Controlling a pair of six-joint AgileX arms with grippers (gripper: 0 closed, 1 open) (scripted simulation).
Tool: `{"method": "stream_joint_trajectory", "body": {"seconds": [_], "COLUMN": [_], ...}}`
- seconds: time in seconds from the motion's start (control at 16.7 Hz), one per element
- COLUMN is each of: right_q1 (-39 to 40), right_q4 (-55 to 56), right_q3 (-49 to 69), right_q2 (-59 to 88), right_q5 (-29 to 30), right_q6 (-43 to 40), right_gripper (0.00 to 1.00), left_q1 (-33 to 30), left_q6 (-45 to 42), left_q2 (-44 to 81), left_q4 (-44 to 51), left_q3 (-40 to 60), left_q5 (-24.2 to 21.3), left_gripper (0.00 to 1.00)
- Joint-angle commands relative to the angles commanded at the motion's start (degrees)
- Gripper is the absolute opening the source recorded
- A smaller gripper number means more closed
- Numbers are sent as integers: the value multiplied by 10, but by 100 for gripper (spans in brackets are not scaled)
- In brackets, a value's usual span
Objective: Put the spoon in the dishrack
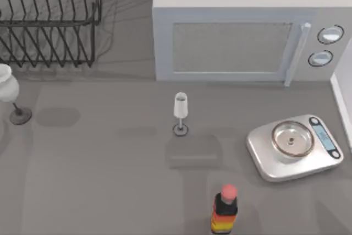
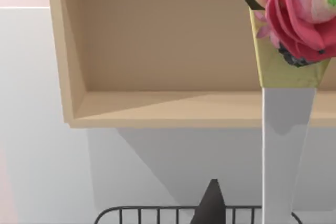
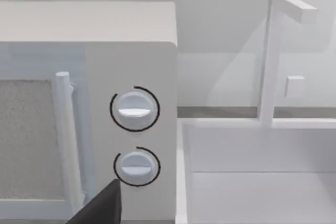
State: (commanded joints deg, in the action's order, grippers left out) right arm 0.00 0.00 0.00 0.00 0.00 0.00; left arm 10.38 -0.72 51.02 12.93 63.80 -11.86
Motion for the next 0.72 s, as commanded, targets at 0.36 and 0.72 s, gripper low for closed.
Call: {"method": "stream_joint_trajectory", "body": {"seconds": [0.36,0.72], "right_q1": [0,0], "right_q4": [0,0], "right_q3": [0,0], "right_q2": [0,0], "right_q5": [0,0], "right_q6": [0,0], "right_gripper": [100,100], "left_q1": [-5,-24], "left_q6": [-1,-1], "left_q2": [21,196], "left_q4": [-19,-209], "left_q3": [3,-16], "left_q5": [1,16], "left_gripper": [0,0]}}
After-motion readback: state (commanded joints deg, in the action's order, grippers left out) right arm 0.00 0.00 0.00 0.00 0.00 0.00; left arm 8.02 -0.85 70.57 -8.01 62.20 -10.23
